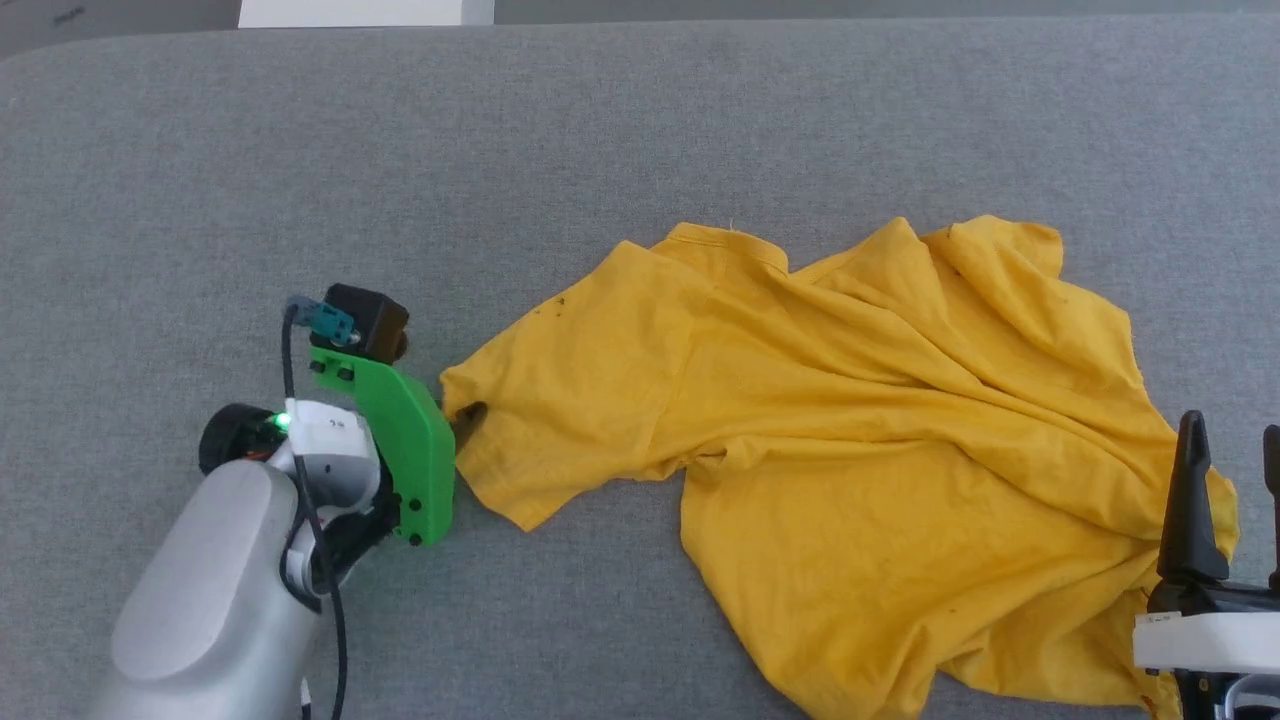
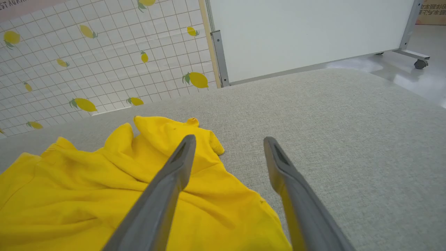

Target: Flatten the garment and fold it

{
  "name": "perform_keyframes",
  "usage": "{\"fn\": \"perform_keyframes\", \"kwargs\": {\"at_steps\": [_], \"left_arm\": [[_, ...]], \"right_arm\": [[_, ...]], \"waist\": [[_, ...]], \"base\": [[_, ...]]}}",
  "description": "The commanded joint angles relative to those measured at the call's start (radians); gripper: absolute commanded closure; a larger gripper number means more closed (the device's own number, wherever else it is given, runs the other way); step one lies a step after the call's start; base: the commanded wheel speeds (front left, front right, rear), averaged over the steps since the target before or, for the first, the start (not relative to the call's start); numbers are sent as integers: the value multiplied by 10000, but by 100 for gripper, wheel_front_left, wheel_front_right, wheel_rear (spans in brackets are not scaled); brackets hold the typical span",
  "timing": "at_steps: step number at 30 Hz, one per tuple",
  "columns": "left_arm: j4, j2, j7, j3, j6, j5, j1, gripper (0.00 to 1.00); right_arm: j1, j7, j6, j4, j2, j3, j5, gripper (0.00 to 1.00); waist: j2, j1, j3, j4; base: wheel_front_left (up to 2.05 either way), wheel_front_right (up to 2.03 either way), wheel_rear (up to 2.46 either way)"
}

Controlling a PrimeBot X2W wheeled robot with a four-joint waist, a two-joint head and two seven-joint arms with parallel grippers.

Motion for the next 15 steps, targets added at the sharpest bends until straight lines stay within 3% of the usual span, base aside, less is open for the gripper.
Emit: {"fn": "perform_keyframes", "kwargs": {"at_steps": [1, 7, 15], "left_arm": [[364, -318, 174, -562, -82, -175, 730, 100], [256, -598, -1224, -91, -41, -386, 795, 100], [-575, -890, -3750, 1196, 587, -485, 1285, 100]], "right_arm": [[-149, -58, -13, 16, -1, -14, 38, 0], [-119, -58, -13, 84, -1, -56, 6, 0], [-8, -59, -13, 118, -1, -70, -153, 0]], "waist": [[-1, 1, -12, 8], [-1, 1, -139, 141], [-1, 1, -389, 362]], "base": [[0, 0, 0], [0, 0, 0], [0, 0, 0]]}}
